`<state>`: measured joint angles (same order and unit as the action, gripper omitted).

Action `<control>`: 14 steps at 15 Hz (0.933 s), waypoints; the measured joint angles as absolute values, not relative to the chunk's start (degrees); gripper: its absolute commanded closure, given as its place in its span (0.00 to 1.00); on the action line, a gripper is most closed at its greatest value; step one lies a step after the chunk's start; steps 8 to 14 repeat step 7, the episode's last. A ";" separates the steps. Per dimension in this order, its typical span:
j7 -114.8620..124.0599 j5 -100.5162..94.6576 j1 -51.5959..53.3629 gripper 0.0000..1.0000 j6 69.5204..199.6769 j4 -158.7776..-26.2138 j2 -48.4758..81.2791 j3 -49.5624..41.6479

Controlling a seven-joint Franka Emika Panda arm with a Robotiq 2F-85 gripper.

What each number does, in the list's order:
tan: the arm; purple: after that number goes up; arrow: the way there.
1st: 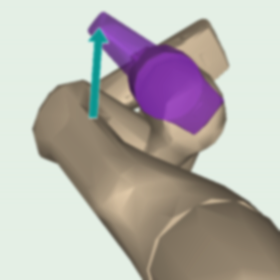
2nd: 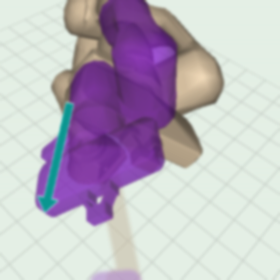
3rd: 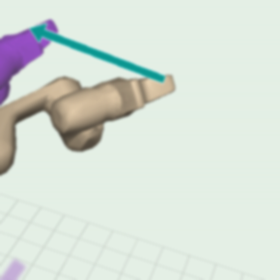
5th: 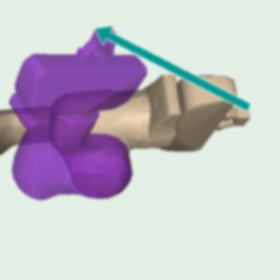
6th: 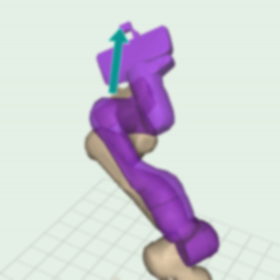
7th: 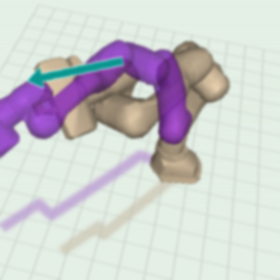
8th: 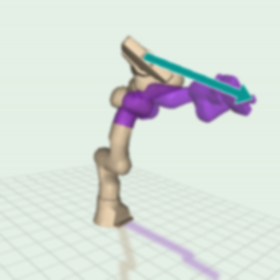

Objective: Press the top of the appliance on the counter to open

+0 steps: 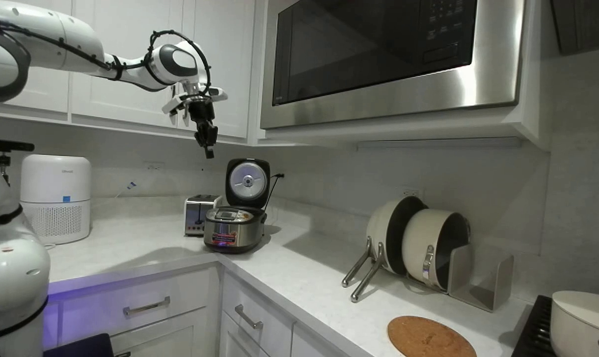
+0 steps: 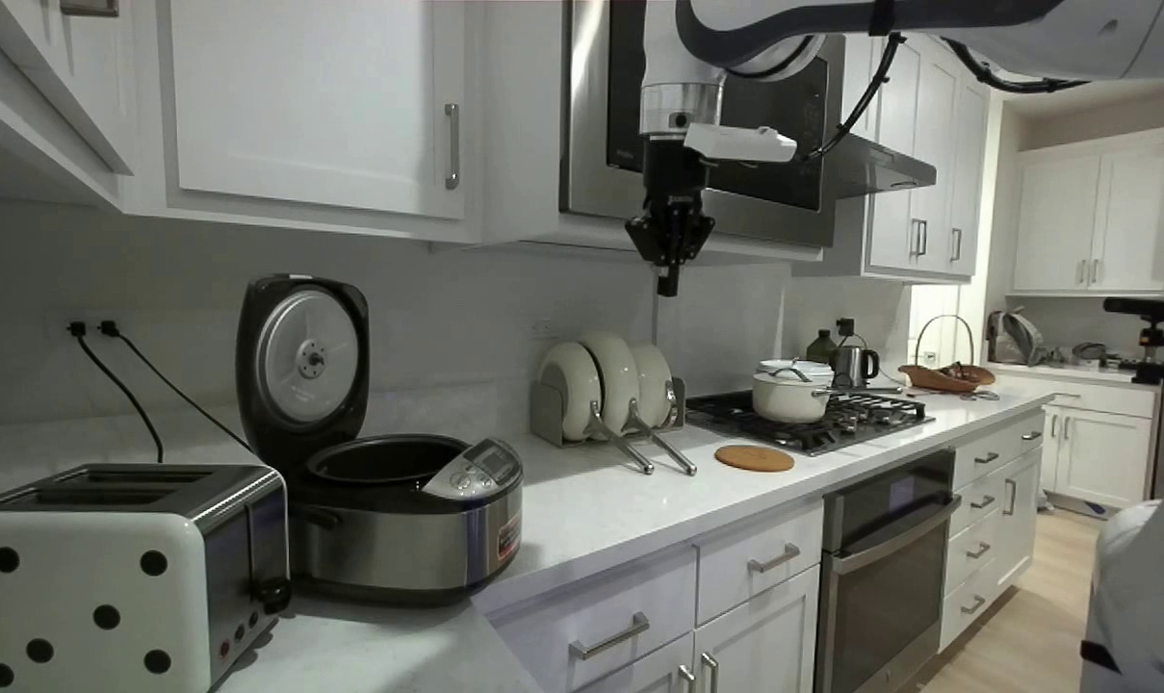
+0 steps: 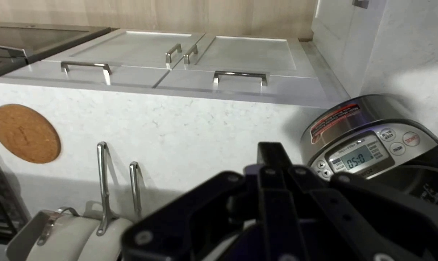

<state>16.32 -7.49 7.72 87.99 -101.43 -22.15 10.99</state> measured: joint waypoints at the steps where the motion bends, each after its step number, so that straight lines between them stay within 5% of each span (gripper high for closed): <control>1: 16.32 -7.19 7.25 0.84 86.96 -101.43 -22.46 10.54; 3: 16.32 -5.70 6.42 0.66 85.03 -101.43 -22.95 9.42; 4: 16.32 -4.81 6.02 0.85 84.07 -101.43 -23.15 8.85; 7: 16.10 -4.67 5.72 0.66 83.96 -101.44 -23.17 8.71; 14: 16.10 -4.67 5.72 0.66 83.96 -101.44 -23.17 8.71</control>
